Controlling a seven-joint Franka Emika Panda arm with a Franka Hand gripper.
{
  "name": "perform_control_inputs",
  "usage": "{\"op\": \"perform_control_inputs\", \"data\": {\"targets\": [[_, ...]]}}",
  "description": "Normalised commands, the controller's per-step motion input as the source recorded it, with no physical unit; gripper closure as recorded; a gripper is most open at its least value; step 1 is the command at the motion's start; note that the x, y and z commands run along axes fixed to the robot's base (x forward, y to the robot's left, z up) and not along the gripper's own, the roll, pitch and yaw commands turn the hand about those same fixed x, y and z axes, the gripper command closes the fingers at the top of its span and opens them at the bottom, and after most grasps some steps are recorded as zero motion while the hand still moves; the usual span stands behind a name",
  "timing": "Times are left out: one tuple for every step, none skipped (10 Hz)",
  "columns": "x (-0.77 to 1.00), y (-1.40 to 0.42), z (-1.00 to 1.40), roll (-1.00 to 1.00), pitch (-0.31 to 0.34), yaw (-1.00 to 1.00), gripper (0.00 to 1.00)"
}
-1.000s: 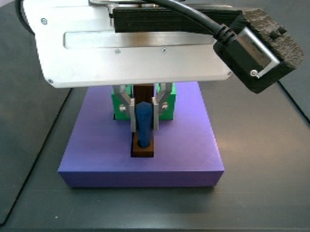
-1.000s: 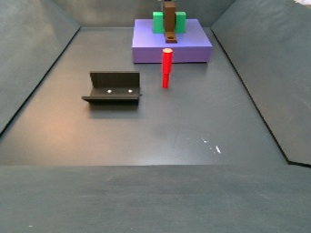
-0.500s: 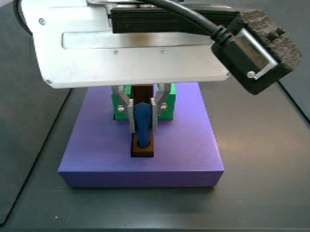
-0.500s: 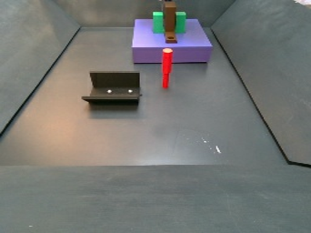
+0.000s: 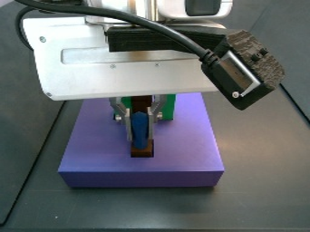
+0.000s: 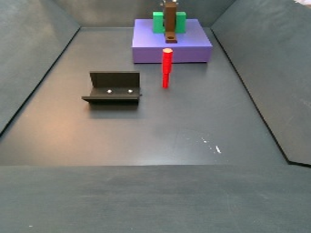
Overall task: Pick up the blue object. Move up. Place the blue object on the fixture. Regrasp the blue object. Move to above the board. Insert the blue object.
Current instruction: Insert the blue object.
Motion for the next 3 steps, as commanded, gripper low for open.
{"op": "perform_control_inputs", "data": {"targets": [[0.05,-0.06,-0.33,0.0,0.0,0.05,1.0],[-0.03,0.0,0.0,0.0,-0.021,0.0,1.0],[0.0,0.0,0.0,0.0,-0.003,0.0,1.0]]}}
